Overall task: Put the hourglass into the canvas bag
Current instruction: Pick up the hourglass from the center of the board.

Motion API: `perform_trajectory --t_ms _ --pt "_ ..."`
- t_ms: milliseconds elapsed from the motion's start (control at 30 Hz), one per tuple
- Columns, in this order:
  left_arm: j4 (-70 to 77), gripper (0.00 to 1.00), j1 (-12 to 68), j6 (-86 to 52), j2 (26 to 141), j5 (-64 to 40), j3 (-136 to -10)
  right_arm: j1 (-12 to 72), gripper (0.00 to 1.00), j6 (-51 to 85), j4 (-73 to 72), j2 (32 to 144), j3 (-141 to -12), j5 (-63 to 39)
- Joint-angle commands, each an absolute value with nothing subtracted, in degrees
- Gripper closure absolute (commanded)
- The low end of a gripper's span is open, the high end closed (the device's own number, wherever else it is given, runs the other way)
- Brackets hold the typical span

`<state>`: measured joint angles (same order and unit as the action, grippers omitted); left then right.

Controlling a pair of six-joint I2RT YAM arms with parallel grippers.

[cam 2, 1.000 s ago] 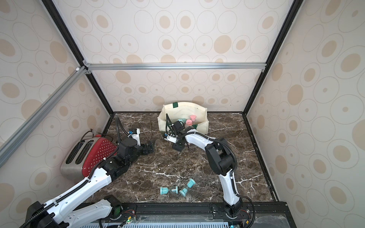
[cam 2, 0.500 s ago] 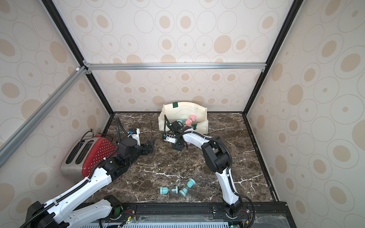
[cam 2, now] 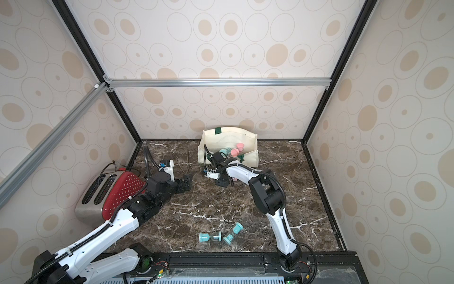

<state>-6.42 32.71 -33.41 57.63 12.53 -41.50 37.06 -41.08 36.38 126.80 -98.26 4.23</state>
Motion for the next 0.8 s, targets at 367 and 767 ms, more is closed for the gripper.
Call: perform_trajectory --t_ms 367,767 --pt "-7.3 0.03 32.2 -33.7 57.0 12.2 -44.2 37.3 0.69 -38.2 37.5 122.5 -92.9 2.4" --pt "-7.6 0.03 32.2 -33.3 55.8 11.9 -44.6 38.5 0.73 -34.6 36.3 116.2 -86.1 0.9"
